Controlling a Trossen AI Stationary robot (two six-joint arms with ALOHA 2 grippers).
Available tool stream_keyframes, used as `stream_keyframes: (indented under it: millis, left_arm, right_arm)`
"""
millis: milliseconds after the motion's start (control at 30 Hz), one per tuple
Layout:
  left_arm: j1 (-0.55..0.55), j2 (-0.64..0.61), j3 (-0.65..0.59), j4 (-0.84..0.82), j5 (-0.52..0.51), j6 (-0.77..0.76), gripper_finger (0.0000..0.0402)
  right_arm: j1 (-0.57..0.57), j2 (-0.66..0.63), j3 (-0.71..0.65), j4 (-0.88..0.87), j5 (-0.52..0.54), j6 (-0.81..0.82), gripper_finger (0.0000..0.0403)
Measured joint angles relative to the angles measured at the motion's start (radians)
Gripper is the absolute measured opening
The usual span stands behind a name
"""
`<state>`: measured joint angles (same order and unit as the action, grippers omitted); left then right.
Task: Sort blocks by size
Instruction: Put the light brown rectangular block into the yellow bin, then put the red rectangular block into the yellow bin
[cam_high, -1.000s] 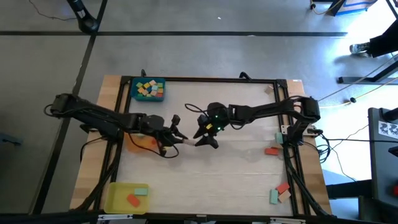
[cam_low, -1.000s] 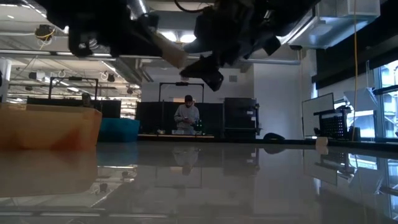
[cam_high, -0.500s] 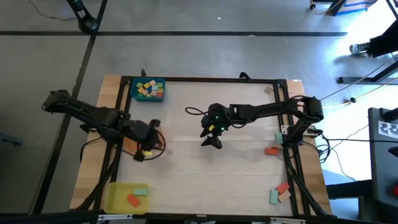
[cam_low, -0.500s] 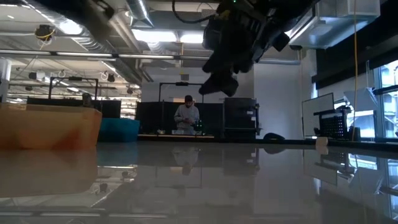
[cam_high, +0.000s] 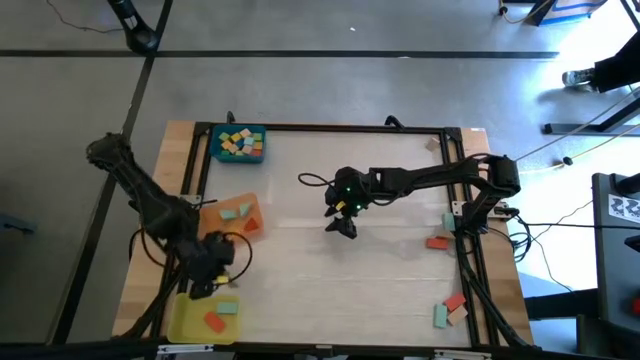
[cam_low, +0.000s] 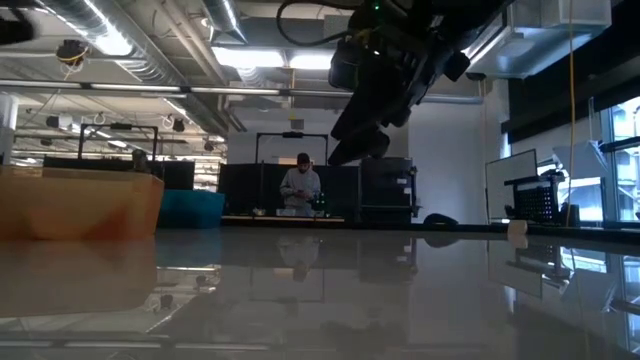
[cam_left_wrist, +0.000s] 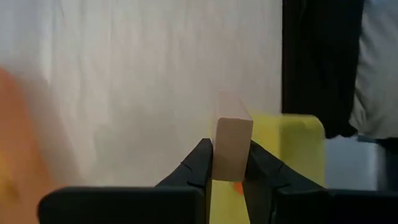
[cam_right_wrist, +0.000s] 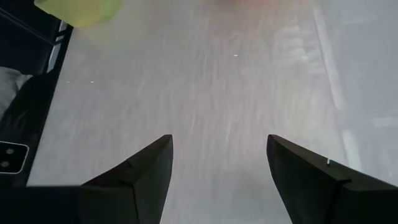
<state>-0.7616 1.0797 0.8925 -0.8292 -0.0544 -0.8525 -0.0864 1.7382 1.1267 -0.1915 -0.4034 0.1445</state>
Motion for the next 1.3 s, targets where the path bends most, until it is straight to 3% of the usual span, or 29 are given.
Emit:
stream_keyframes:
  millis: [133,400,600,867,967,1033,1200,1300]
  left_arm:
    - [-0.11,0.056,0.0,0.002,0.018,-0.259,0.0051]
    - [-0.268,0.154,0.0,0.057,0.024,-0.6,0.0049]
    - [-0.32,0.219,0.0,0.083,0.027,-0.69,0.0083]
    - [-0.3,0.216,-0.001,0.007,0.033,-0.737,0.012]
    - [-0.268,0.167,-0.001,0.007,0.049,-0.678,0.0132]
    - [-0.24,0.123,-0.001,0.005,0.0,-0.6,0.0137]
    - [-0.131,-0.003,-0.001,0.003,-0.299,-0.206,0.0141]
    - [-0.056,-0.057,-0.001,0.002,-0.491,0.074,0.0141]
  right_arm:
    - [-0.001,0.0,0.0,0.001,0.004,-0.021,0.0257]
    - [-0.006,0.0,0.0,-0.027,0.048,-0.079,0.0257]
    - [-0.006,0.0,0.0,-0.053,0.053,-0.075,0.0257]
    - [-0.006,0.0,0.0,-0.068,0.054,-0.07,0.0257]
    - [-0.006,0.0,0.0,-0.051,0.055,-0.069,0.0257]
    - [-0.005,0.0,0.0,-0.034,0.055,-0.051,0.0257]
    - [-0.005,0.0,0.0,-0.068,0.056,-0.014,0.0257]
    - [-0.005,-0.015,-0.001,-0.181,0.098,0.041,0.0257]
